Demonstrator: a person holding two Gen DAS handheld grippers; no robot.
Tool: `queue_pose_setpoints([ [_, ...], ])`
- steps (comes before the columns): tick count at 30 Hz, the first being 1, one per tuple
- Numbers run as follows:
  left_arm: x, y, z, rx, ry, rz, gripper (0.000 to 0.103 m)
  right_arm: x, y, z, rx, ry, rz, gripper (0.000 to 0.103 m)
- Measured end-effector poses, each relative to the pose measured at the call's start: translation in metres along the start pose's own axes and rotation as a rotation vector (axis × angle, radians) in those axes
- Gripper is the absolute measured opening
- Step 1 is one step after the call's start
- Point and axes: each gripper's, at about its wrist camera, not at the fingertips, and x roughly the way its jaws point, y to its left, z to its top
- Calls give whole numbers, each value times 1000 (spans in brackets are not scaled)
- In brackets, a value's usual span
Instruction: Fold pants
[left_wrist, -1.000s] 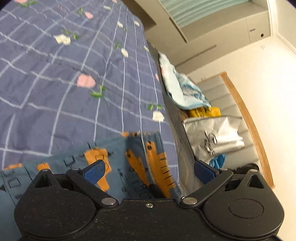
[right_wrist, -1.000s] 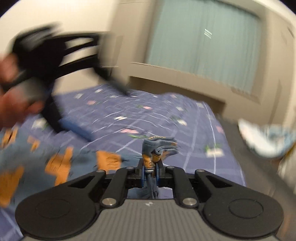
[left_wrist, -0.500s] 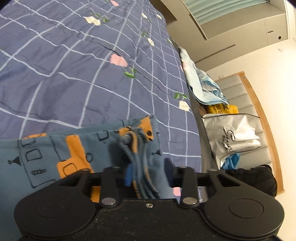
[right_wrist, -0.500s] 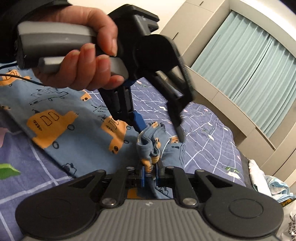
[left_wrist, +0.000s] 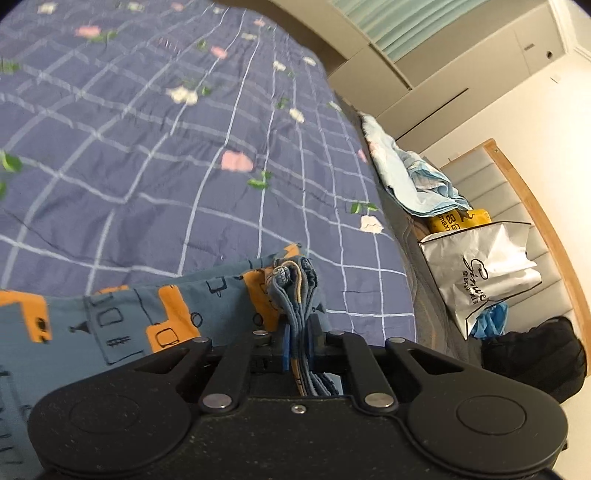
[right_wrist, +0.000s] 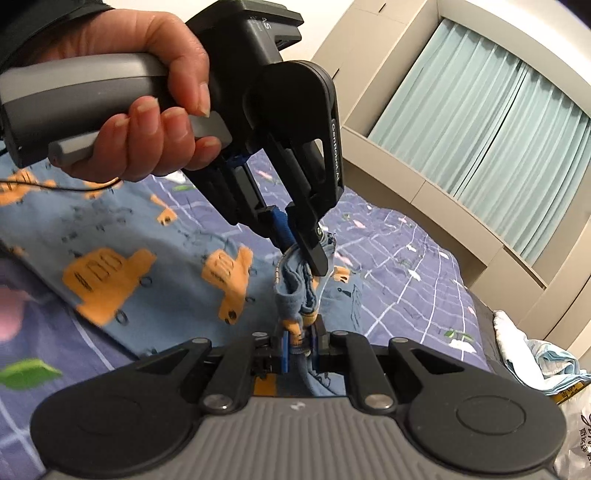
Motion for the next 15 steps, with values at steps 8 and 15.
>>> queue_pose_setpoints([
  [8,-66,6,-11,24,-49,62,8,-32,14,28,18,-56,47,12],
  [15,-121,36,-30,26,-70,117,8,-56,52,53,17,-80,146,12],
])
